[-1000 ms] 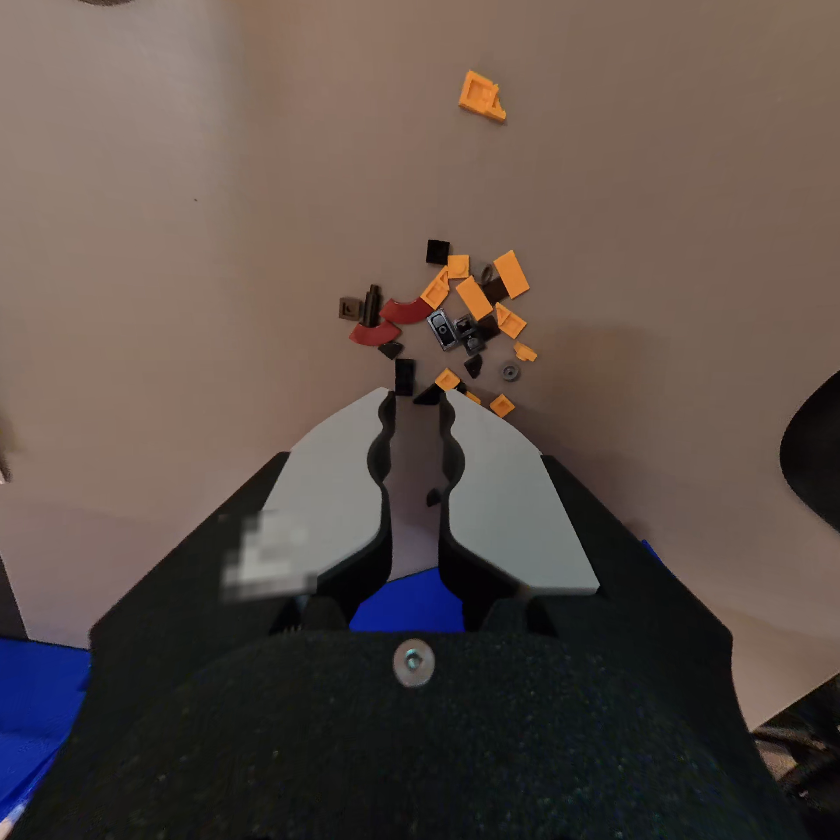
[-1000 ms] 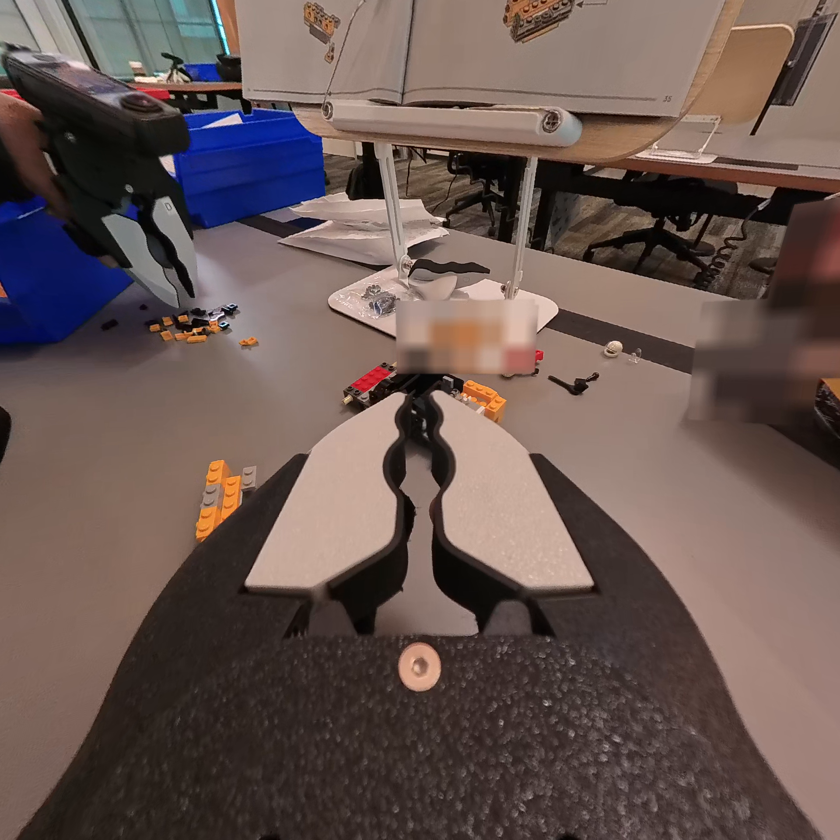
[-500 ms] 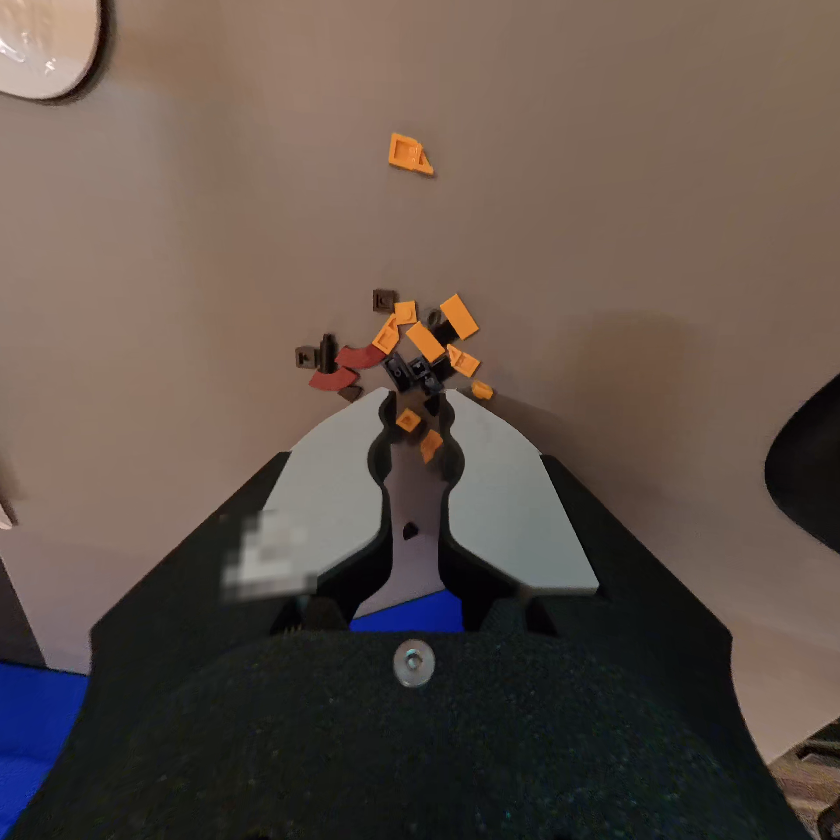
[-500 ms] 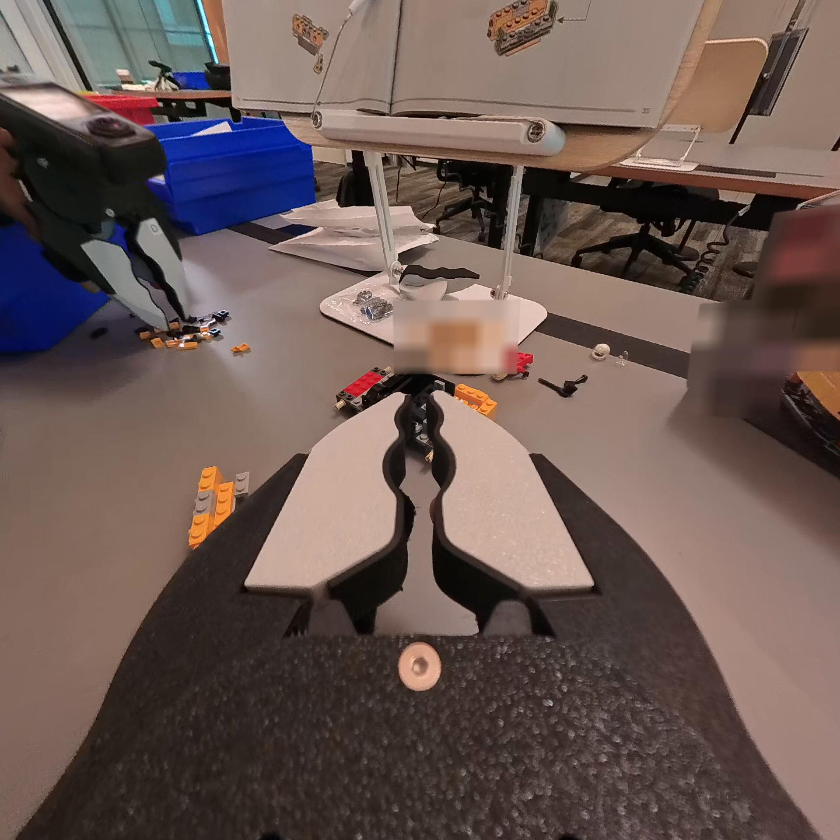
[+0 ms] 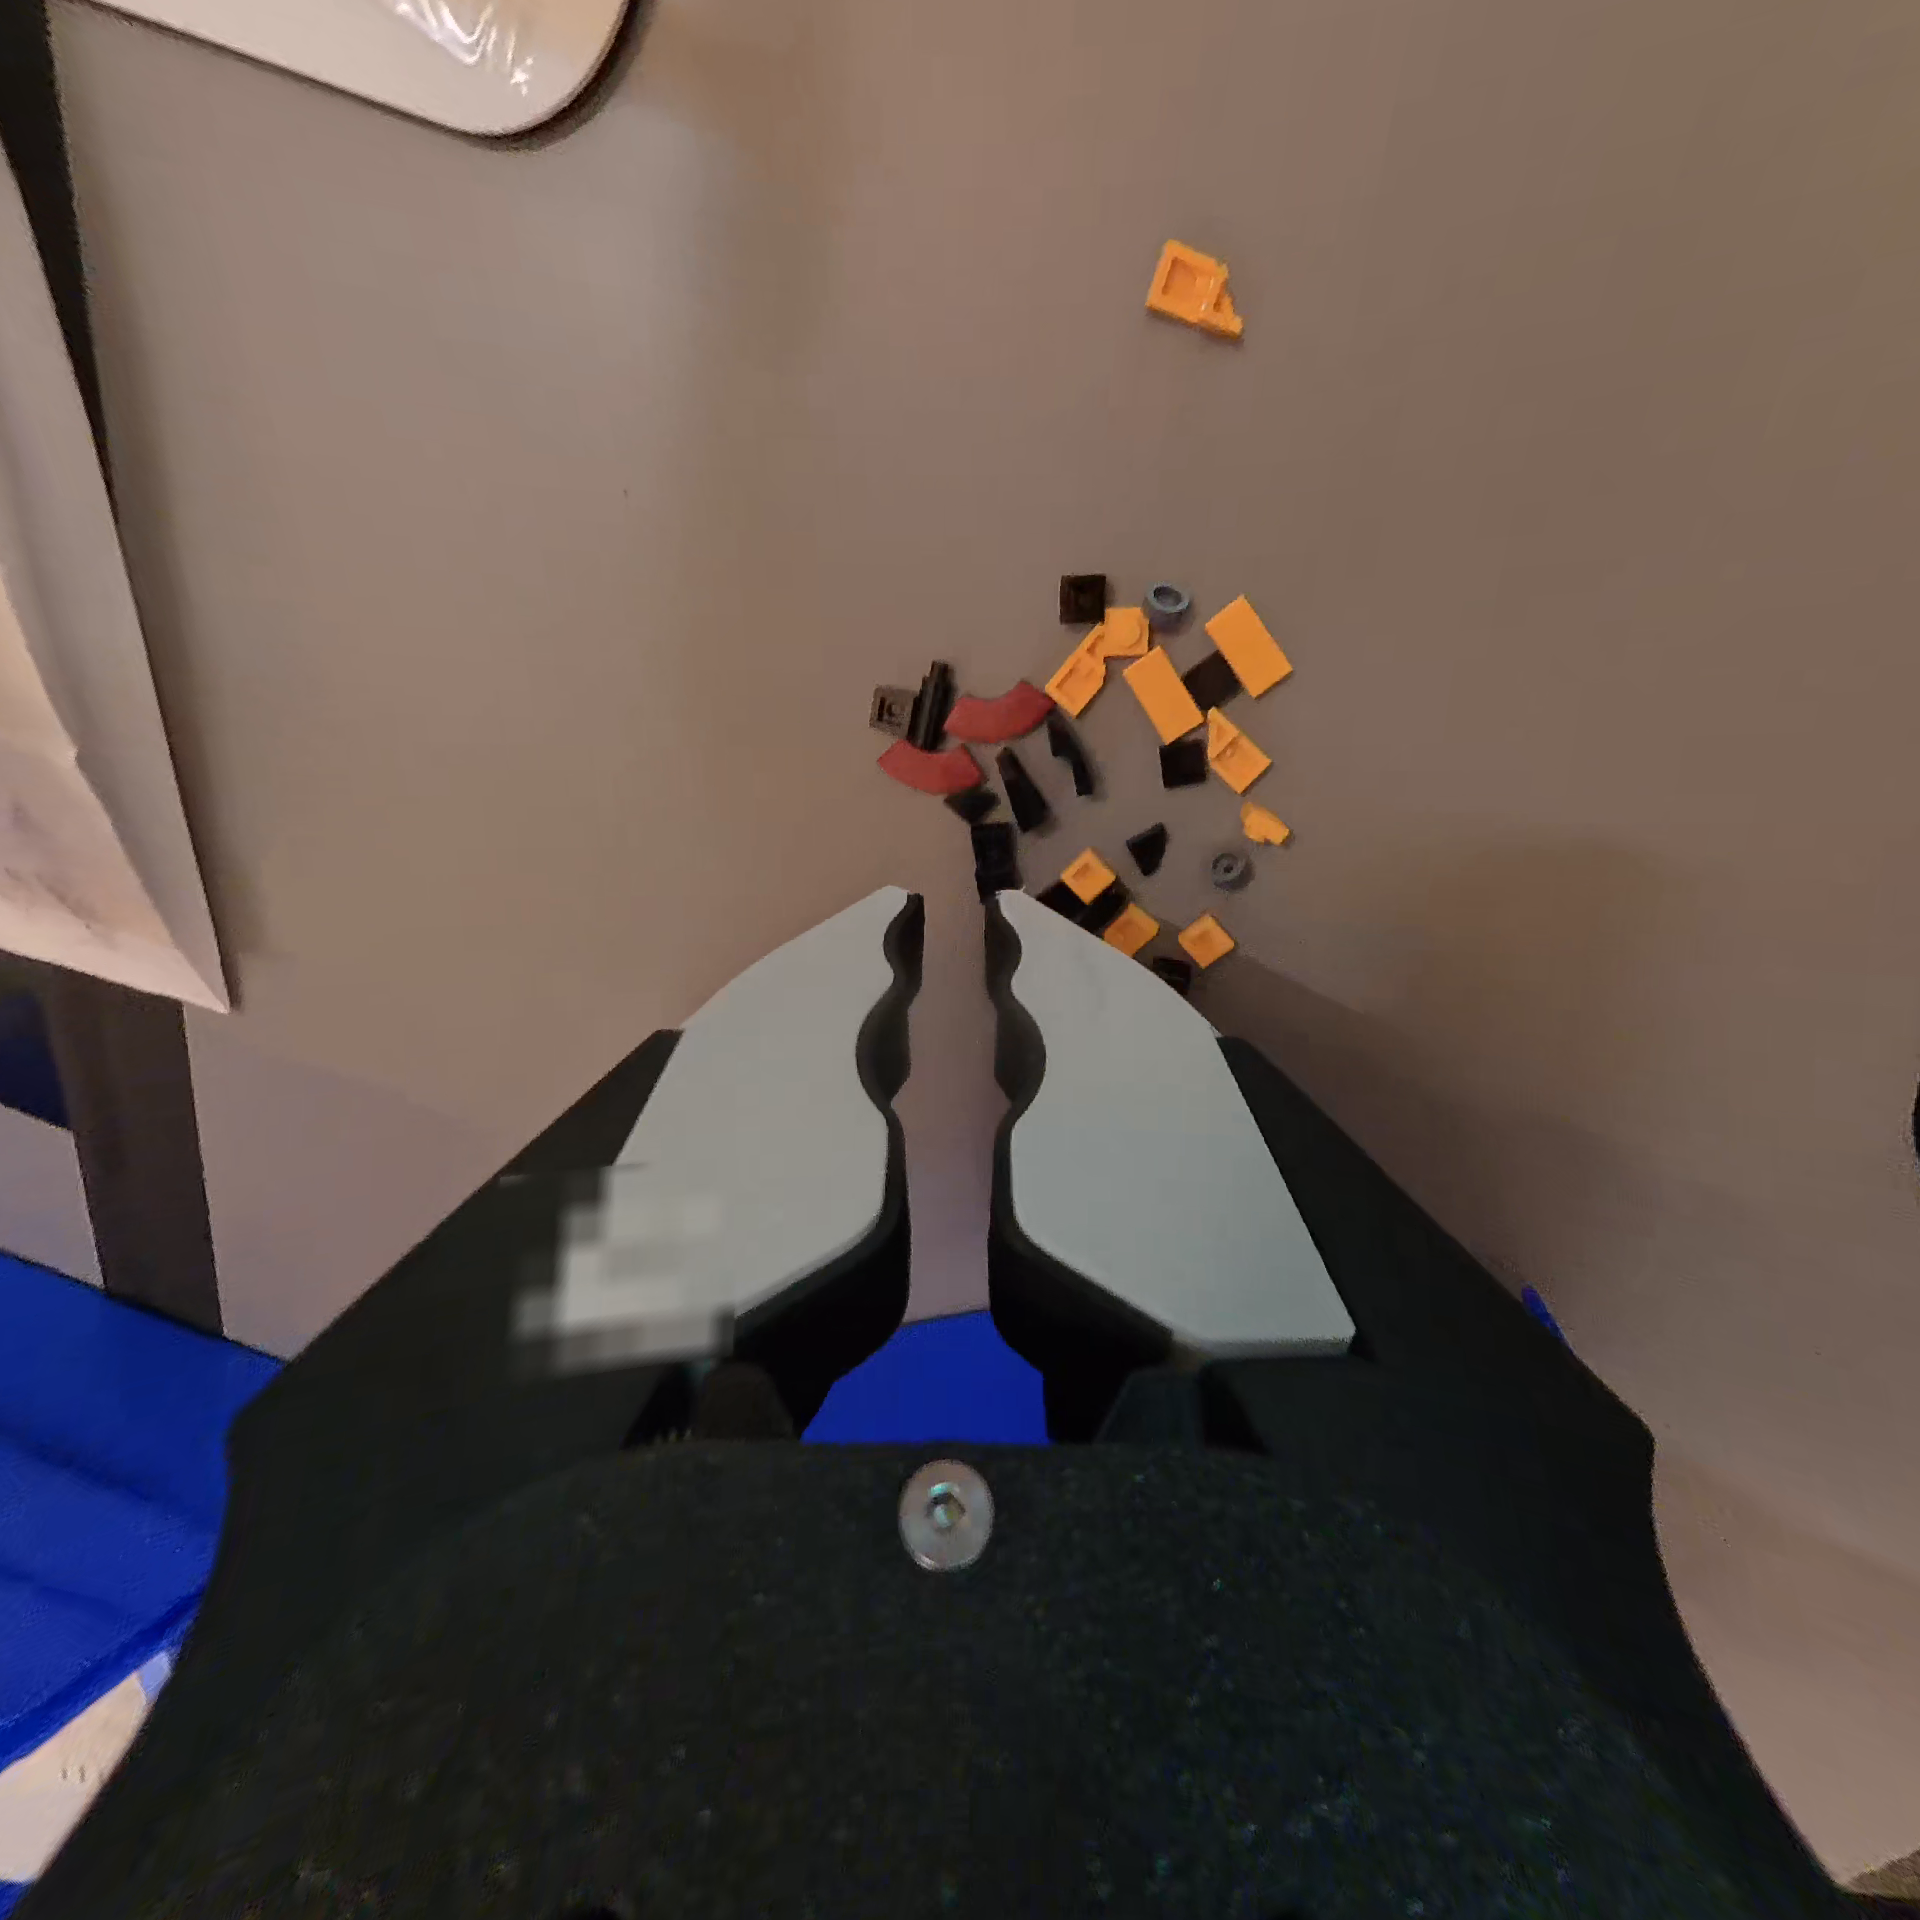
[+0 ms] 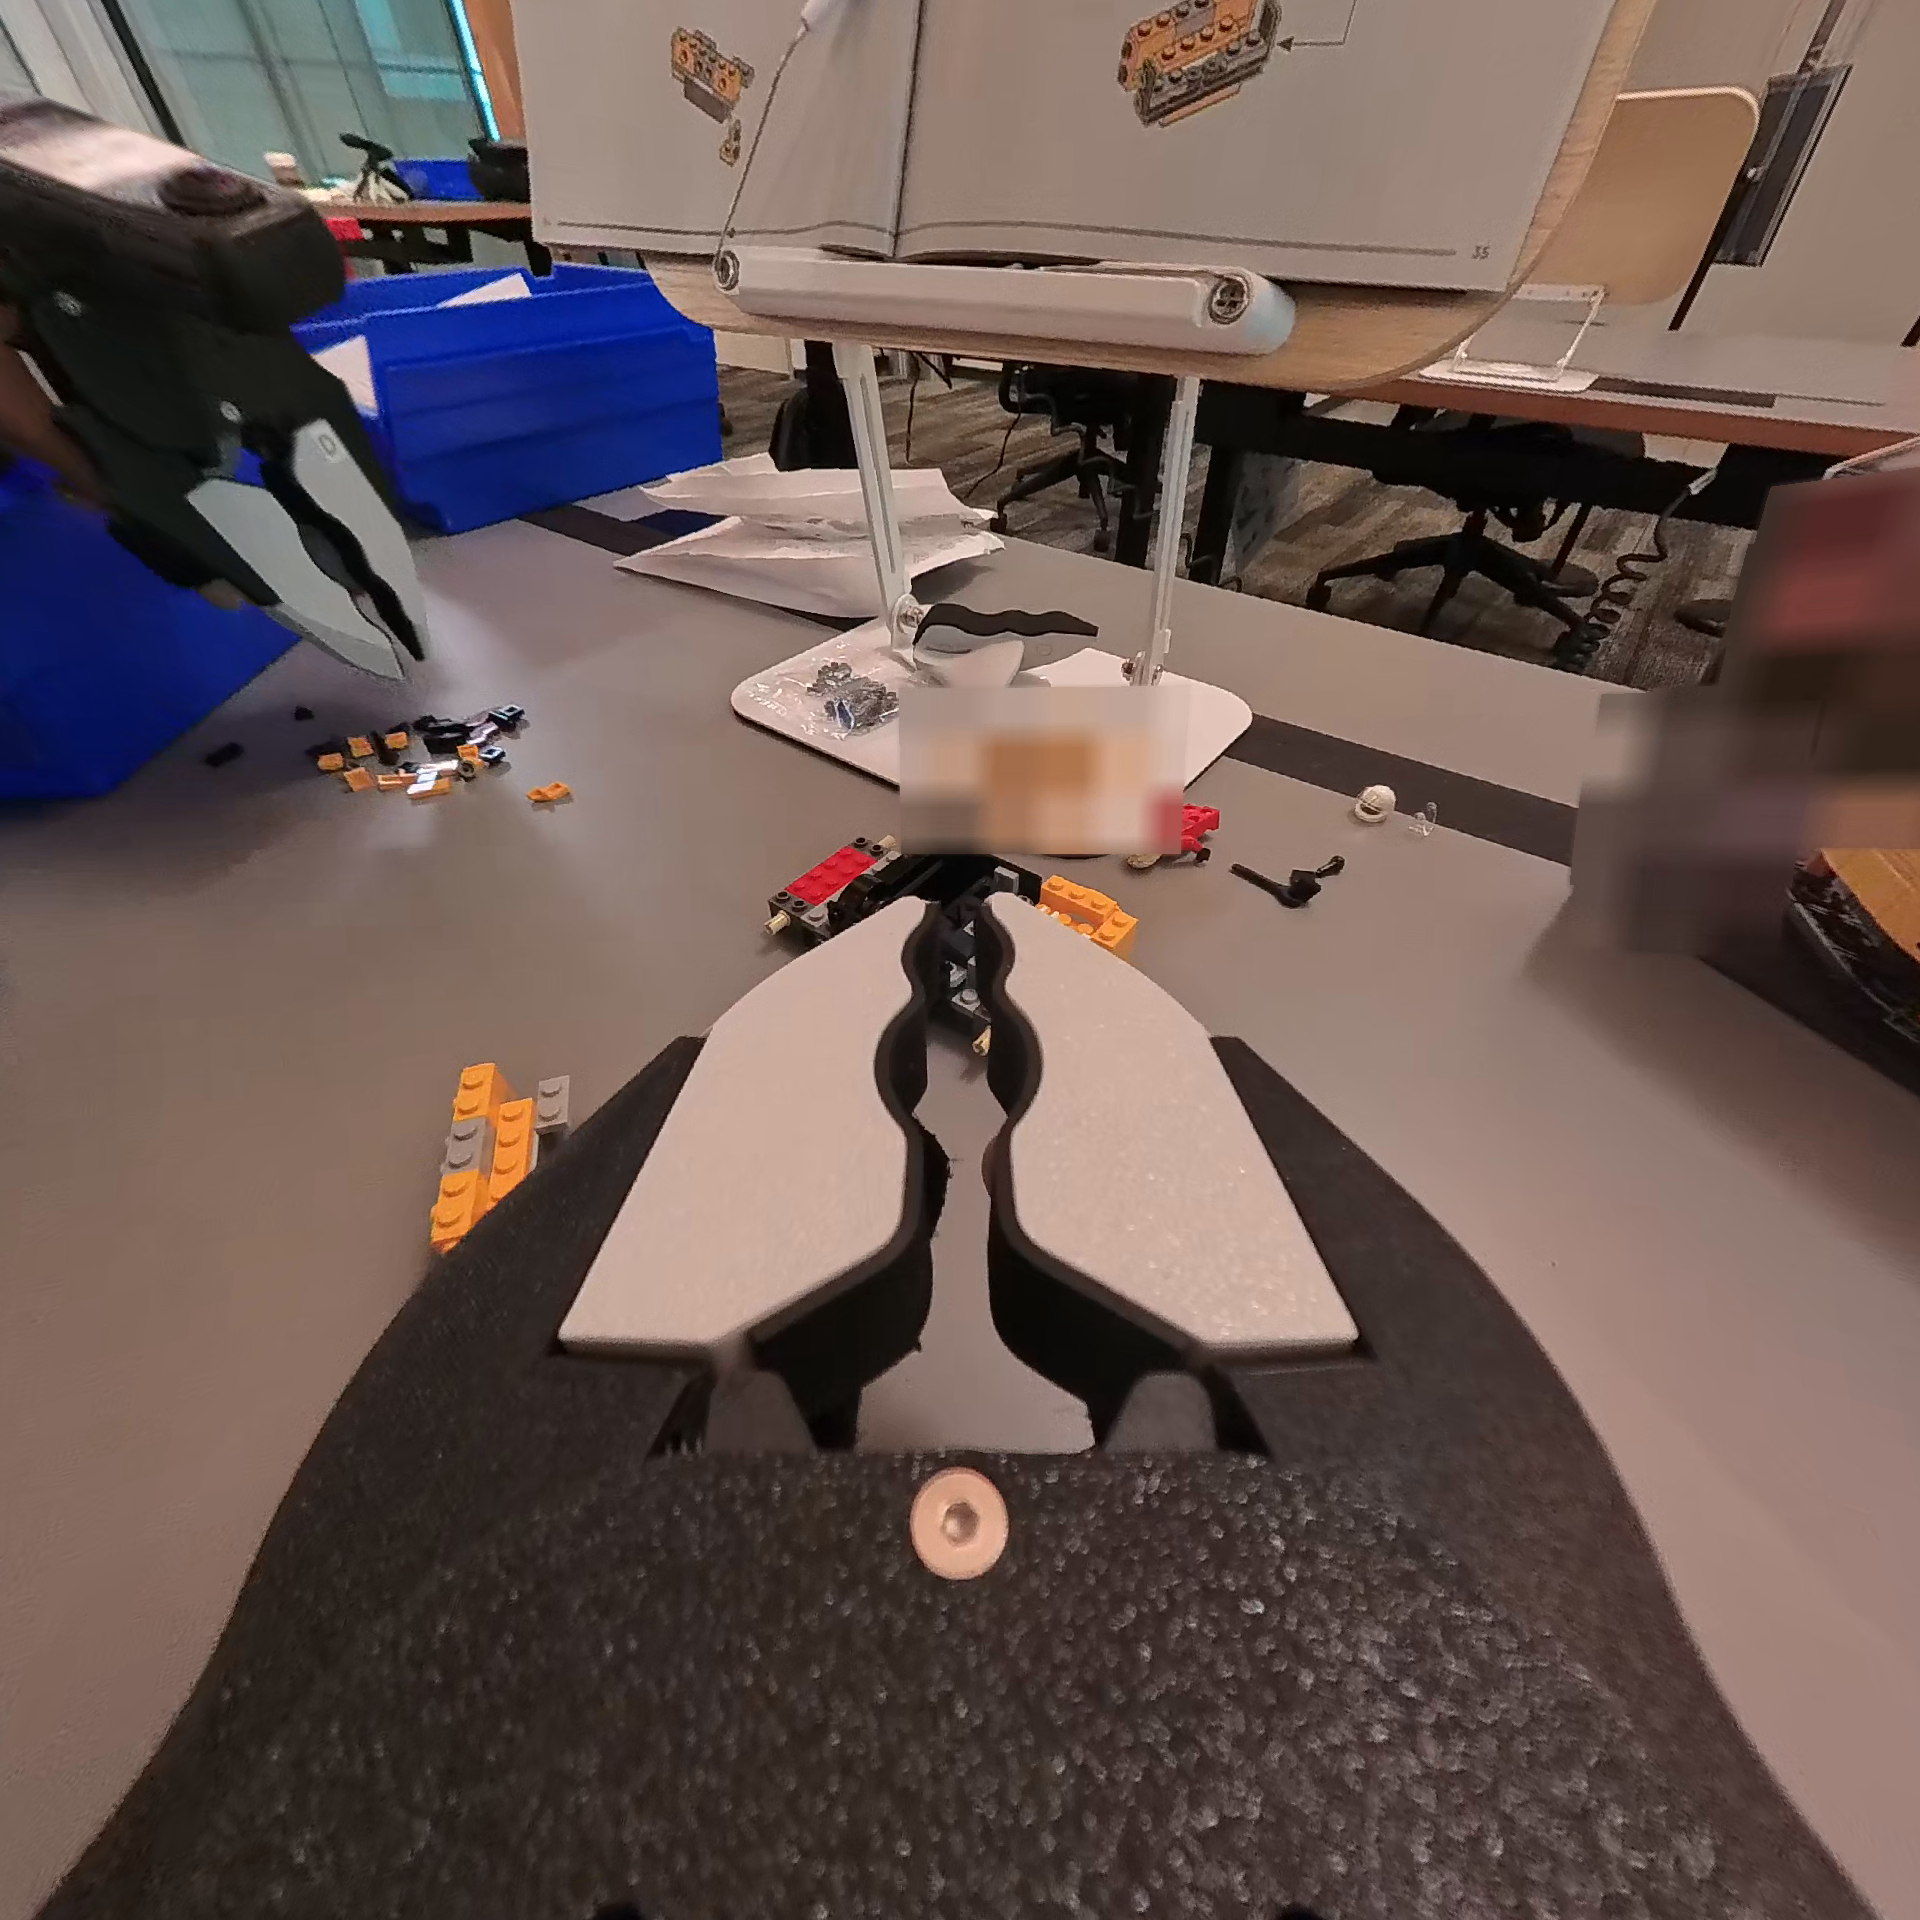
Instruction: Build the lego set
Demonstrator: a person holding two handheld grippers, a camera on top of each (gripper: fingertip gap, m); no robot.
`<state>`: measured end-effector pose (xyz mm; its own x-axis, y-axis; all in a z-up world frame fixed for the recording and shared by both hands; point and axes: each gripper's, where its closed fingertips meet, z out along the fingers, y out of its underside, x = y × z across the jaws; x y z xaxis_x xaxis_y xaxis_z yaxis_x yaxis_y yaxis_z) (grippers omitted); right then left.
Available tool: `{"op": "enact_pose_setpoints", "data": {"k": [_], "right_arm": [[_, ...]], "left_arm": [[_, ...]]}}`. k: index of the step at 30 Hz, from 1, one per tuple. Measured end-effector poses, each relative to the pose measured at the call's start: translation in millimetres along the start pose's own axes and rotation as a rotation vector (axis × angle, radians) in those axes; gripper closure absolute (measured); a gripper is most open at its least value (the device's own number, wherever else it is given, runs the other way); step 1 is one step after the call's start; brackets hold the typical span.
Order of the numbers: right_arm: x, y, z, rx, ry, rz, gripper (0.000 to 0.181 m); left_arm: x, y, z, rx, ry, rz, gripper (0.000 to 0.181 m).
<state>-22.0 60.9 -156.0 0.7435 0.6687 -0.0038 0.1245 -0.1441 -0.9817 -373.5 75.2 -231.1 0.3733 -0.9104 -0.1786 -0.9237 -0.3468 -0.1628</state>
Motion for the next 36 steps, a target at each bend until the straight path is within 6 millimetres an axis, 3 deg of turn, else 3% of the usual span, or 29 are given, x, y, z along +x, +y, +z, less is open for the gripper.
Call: {"op": "enact_pose_setpoints", "data": {"k": [8, 12, 14, 17, 22, 24, 26, 29, 36], "right_arm": [[-1, -2, -1, 0.008, 0.006, -0.008, 0.176], [7, -10, -6, 0.043, 0.065, -0.014, 0.177], [18, -15, -11, 0.066, 0.136, -0.02, 0.181], [29, -19, -16, 0.091, 0.194, 0.0, 0.181], [26, -21, -17, 0.099, 0.182, 0.011, 0.181], [23, -21, -16, 0.097, 0.174, 0.001, 0.181], [21, -20, -15, 0.091, 0.168, -0.006, 0.181], [19, -17, -13, 0.079, 0.163, -0.008, 0.181], [16, -9, -9, 0.045, 0.159, -0.031, 0.181]], "left_arm": [[-6, 4, -29, 0.103, -0.118, -0.08, 0.173], [-14, -4, -70, 0.321, -0.298, -0.198, 0.181], [-14, 1, -97, 0.444, -0.401, -0.298, 0.181], [-14, 39, -131, 0.512, -0.557, -0.475, 0.181], [-23, 156, -175, 0.408, -0.81, -0.833, 0.181], [-24, 197, -182, 0.358, -0.826, -0.945, 0.181], [-25, 226, -179, 0.31, -0.778, -1.02, 0.181], [-17, 245, -149, 0.183, -0.568, -1.041, 0.181], [3, 220, -66, 0.004, -0.147, -0.819, 0.168]]}}
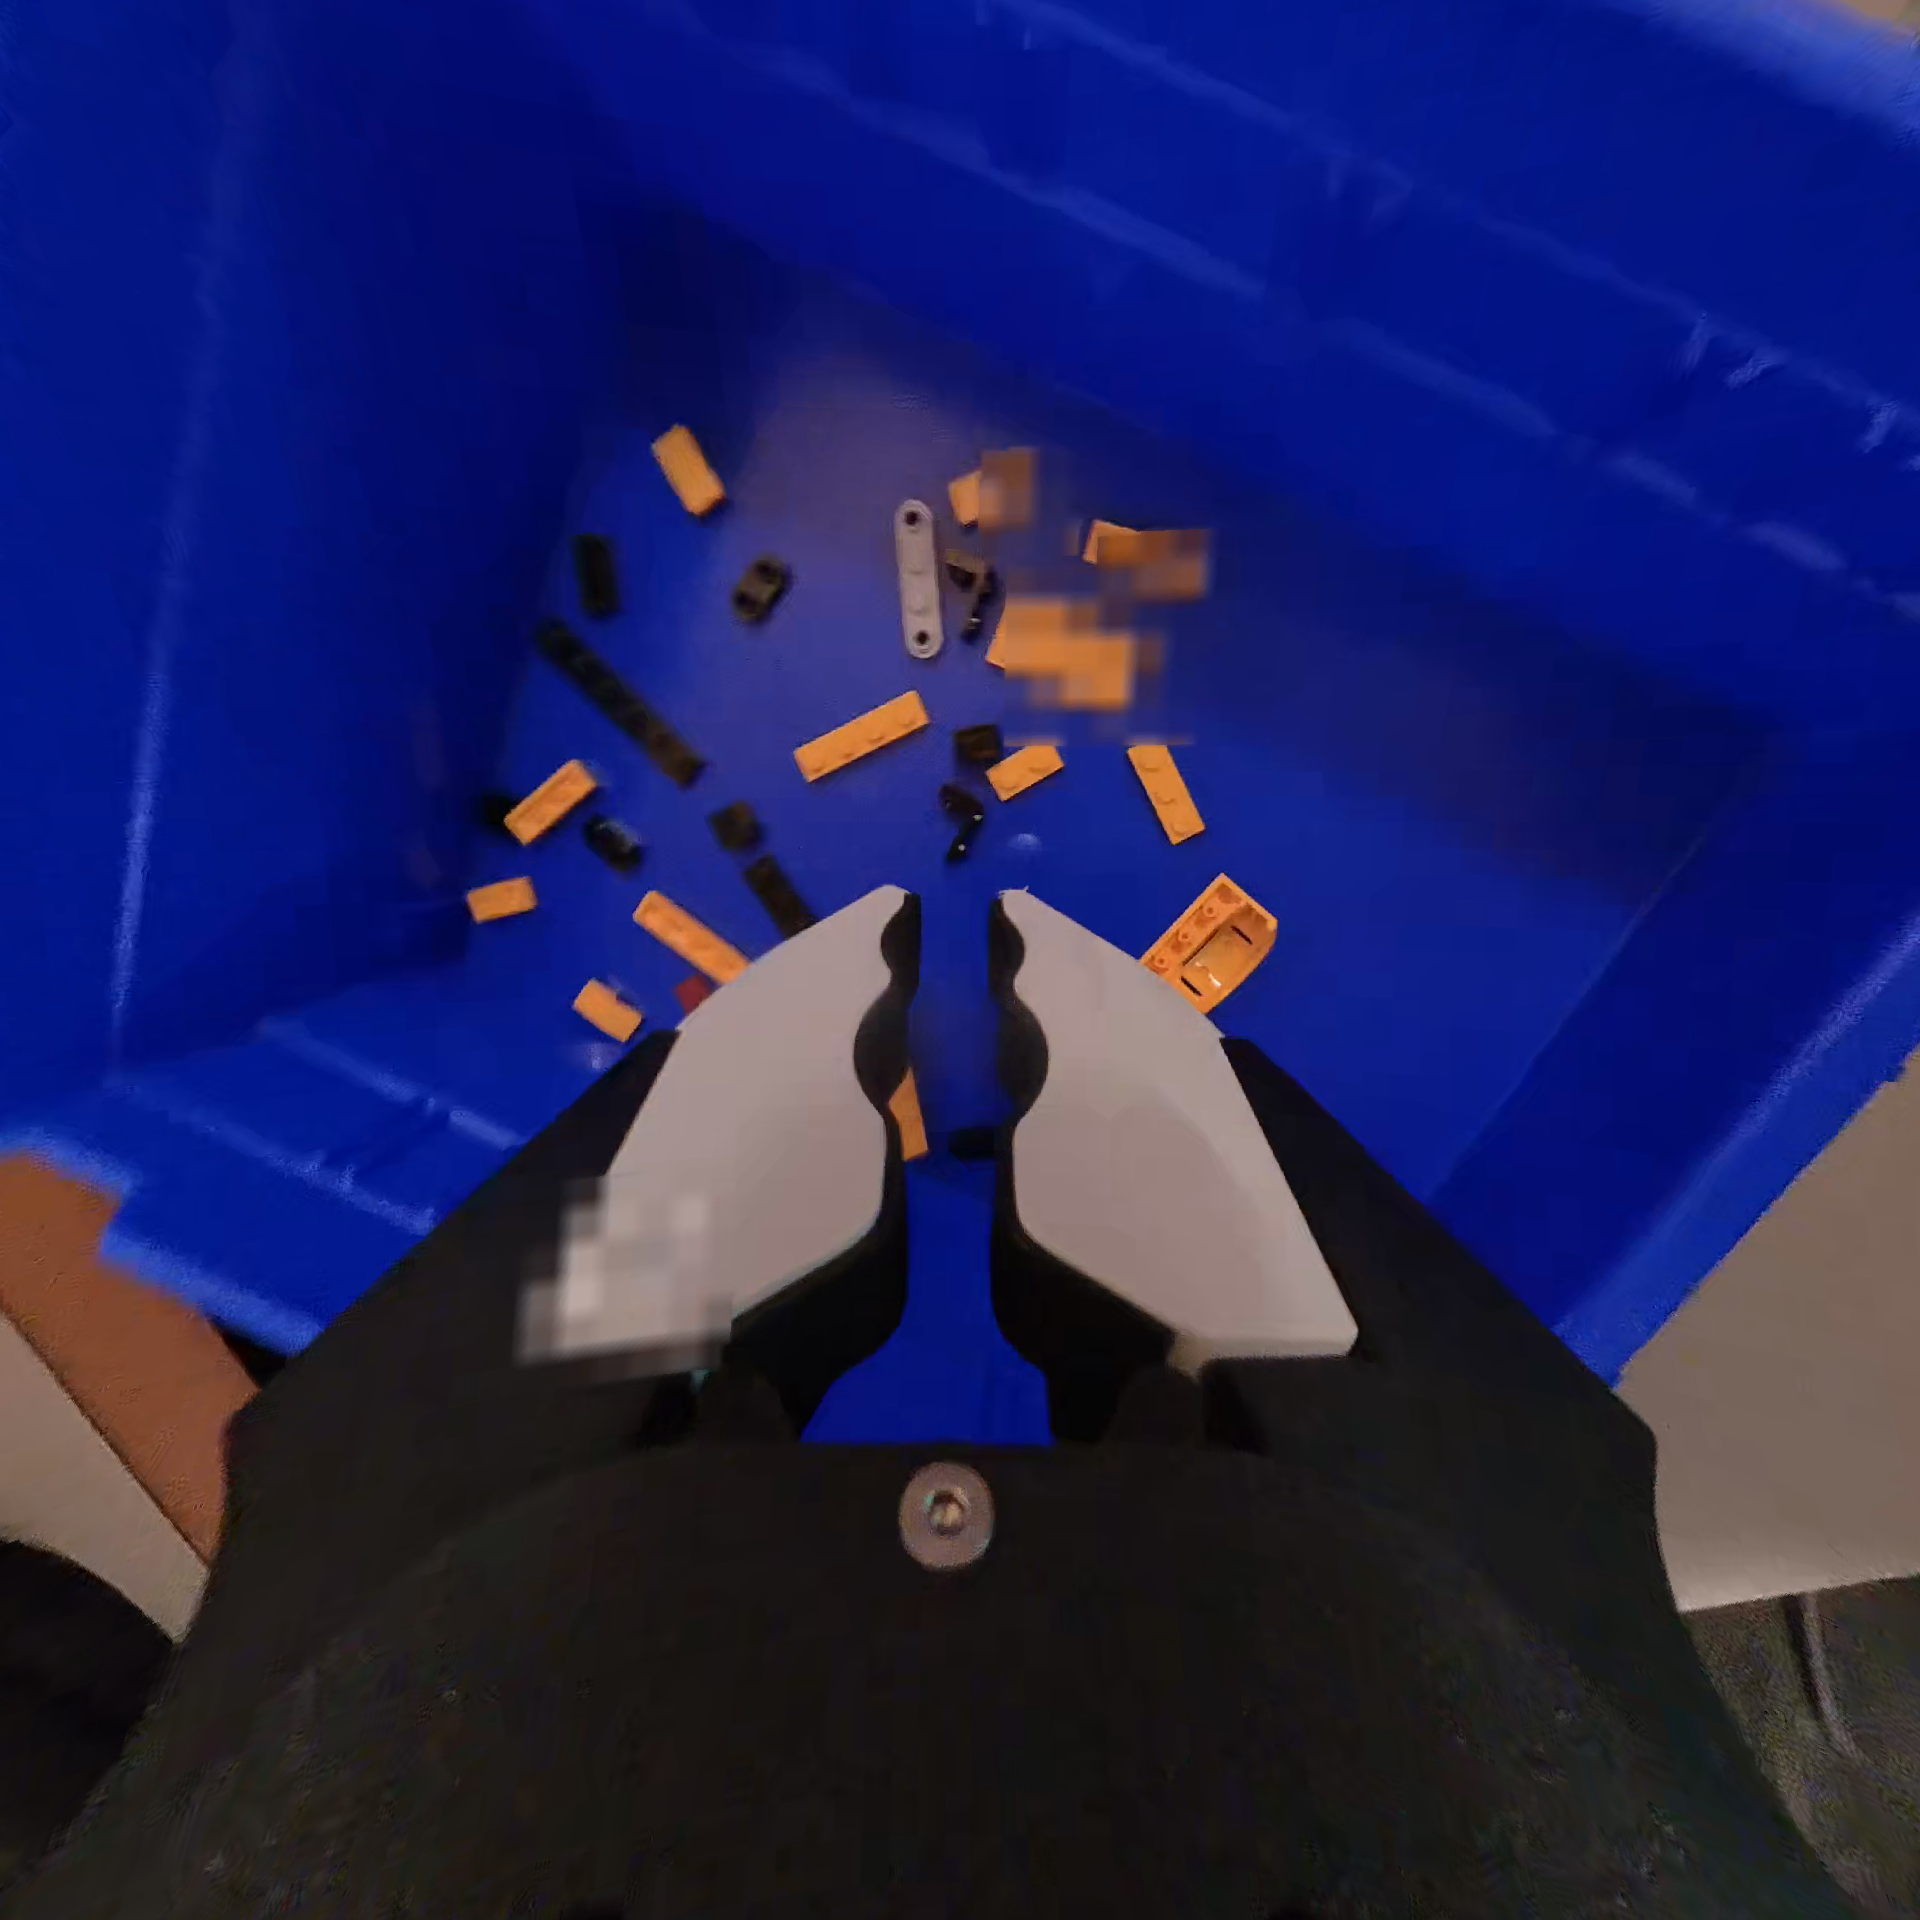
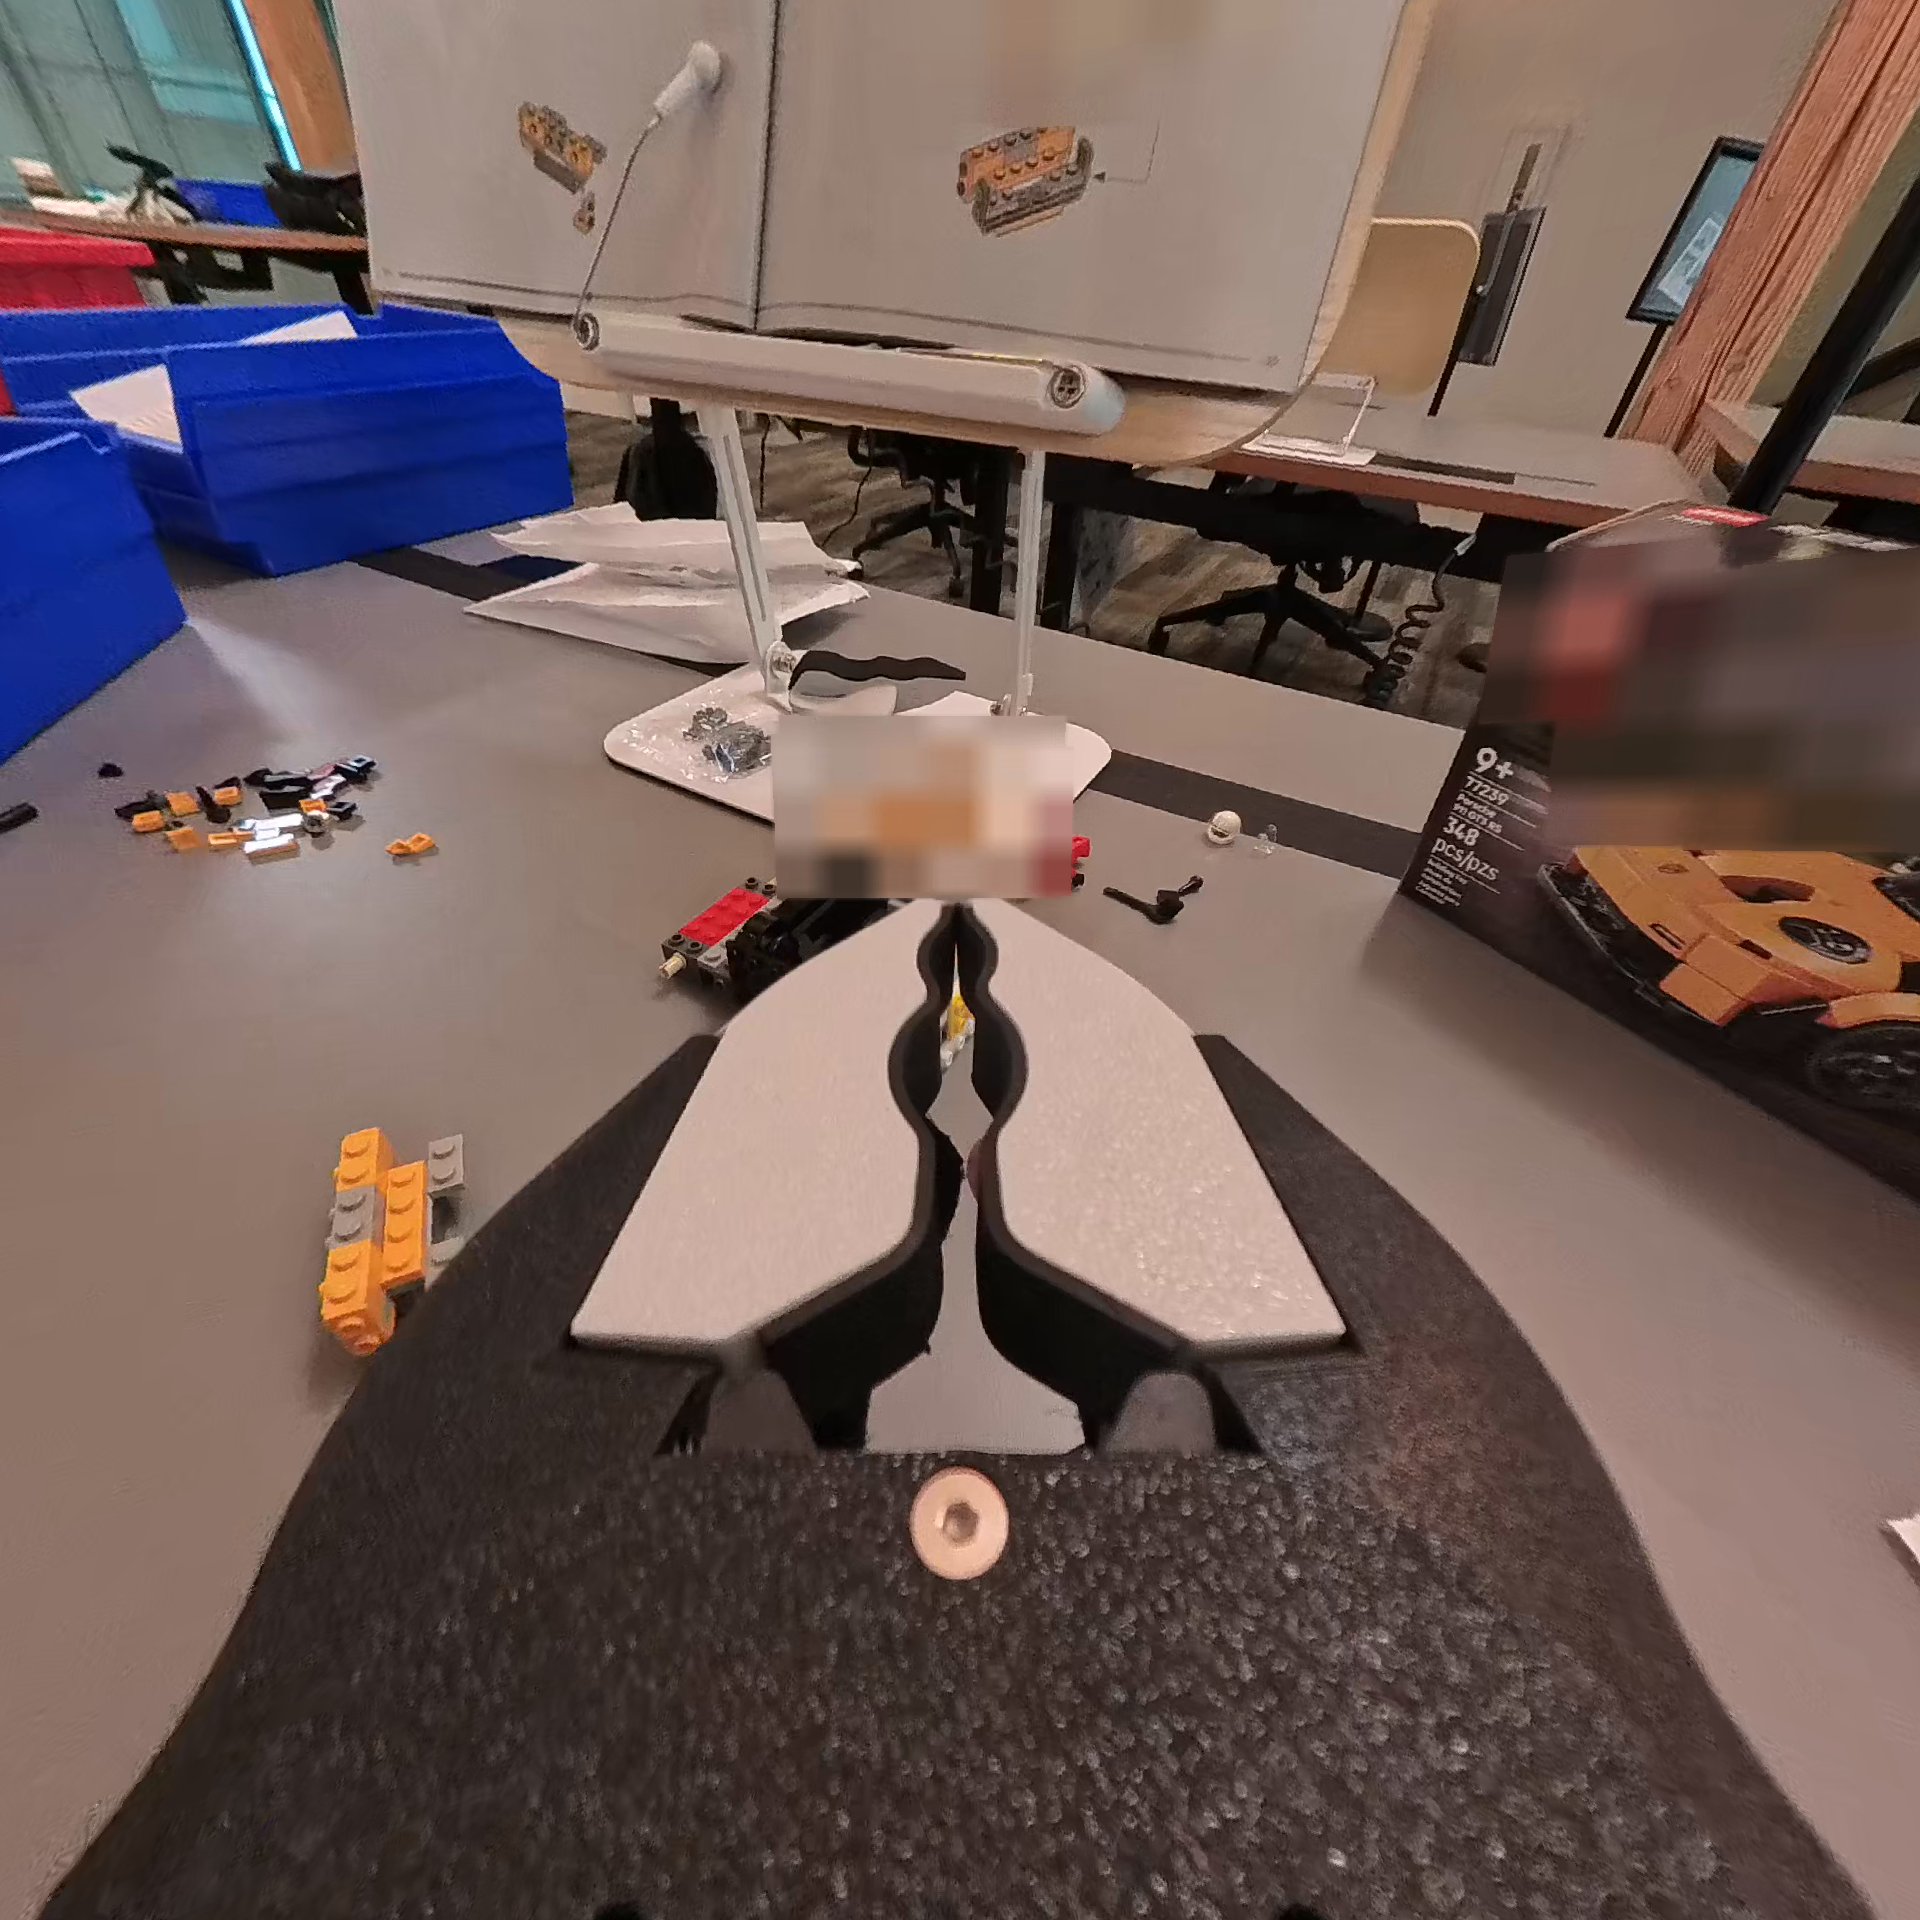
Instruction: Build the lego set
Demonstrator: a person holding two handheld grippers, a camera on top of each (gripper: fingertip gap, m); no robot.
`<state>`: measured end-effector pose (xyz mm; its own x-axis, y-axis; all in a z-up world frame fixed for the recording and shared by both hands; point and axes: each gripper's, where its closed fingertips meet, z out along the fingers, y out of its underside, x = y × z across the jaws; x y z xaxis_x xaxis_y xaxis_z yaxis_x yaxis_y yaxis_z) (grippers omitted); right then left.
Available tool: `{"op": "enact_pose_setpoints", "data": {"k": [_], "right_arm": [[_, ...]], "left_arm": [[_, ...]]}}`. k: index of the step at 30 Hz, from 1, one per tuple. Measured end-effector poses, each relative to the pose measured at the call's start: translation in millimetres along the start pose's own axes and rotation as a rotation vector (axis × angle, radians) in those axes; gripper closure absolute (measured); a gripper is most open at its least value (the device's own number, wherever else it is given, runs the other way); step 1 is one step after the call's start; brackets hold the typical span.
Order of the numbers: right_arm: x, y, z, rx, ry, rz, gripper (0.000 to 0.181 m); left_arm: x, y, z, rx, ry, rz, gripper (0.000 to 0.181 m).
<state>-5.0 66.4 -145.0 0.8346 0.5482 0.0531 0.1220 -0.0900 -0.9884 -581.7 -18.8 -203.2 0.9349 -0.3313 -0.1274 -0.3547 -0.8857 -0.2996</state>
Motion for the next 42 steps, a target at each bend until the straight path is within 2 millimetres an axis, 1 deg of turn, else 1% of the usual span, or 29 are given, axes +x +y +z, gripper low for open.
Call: {"op": "enact_pose_setpoints", "data": {"k": [4, 9, 10, 11, 13, 14, 15, 16, 18, 20, 21, 22, 23, 25, 28, 30, 32, 34, 37, 40, 42], "right_arm": [[0, 4, 1, -0.013, -0.002, -0.01, 0.181], [2, 6, 2, -0.018, -0.003, -0.002, 0.181], [2, 6, 2, -0.019, -0.003, 0.001, 0.181], [2, 7, 2, -0.02, -0.004, 0.003, 0.181], [3, 7, 2, -0.02, -0.004, 0.006, 0.181], [3, 6, 1, -0.019, -0.005, 0.006, 0.181], [2, 6, 1, -0.015, -0.005, 0.003, 0.181], [3, 5, 0, -0.012, -0.005, 0.001, 0.181], [4, 5, 0, -0.008, -0.005, 0.007, 0.181], [3, 4, 0, -0.005, -0.013, 0.017, 0.181], [3, 4, 0, -0.003, -0.014, 0.016, 0.181], [3, 3, -1, -0.001, -0.015, 0.015, 0.181], [2, 3, -1, 0.002, -0.016, 0.014, 0.181], [2, 1, -2, 0.008, -0.015, 0.011, 0.181], [1, -2, -4, 0.019, -0.015, 0.01, 0.181], [1, -3, -5, 0.024, -0.015, 0.008, 0.181], [1, -3, -5, 0.024, -0.015, 0.006, 0.181], [1, -3, -5, 0.023, -0.016, 0.006, 0.181], [2, -3, -6, 0.022, -0.018, 0.01, 0.181], [2, -3, -6, 0.022, -0.018, 0.009, 0.181], [2, -2, -5, 0.019, -0.018, 0.008, 0.181]], "left_arm": [[5, 1, 26, -0.145, 0.032, 0.109, 0.165], [3, 9, 47, -0.273, 0.047, 0.184, 0.162], [5, 10, 50, -0.286, 0.065, 0.181, 0.165], [6, 10, 51, -0.285, 0.074, 0.176, 0.177], [0, 11, 46, -0.297, 0.029, 0.186, 0.177], [5, 8, 38, -0.279, 0.039, 0.188, 0.177], [15, -3, 26, -0.208, 0.062, 0.191, 0.176], [29, -16, 10, -0.128, 0.09, 0.195, 0.176], [65, -44, -29, 0.043, 0.143, 0.245, 0.177], [115, -68, -66, 0.184, 0.213, 0.323, 0.177], [140, -77, -78, 0.226, 0.236, 0.374, 0.178], [166, -83, -85, 0.252, 0.256, 0.428, 0.178], [190, -88, -87, 0.266, 0.273, 0.477, 0.178], [238, -96, -80, 0.277, 0.329, 0.551, 0.178], [301, -104, -50, 0.225, 0.43, 0.629, 0.178], [335, -107, -27, 0.171, 0.472, 0.675, 0.178], [360, -106, -5, 0.107, 0.465, 0.754, 0.178], [378, -108, 10, 0.072, 0.451, 0.808, 0.178], [390, -115, 27, 0.052, 0.392, 0.851, 0.178], [400, -120, 33, 0.068, 0.392, 0.864, 0.178], [404, -123, 36, 0.093, 0.39, 0.855, 0.178]]}}
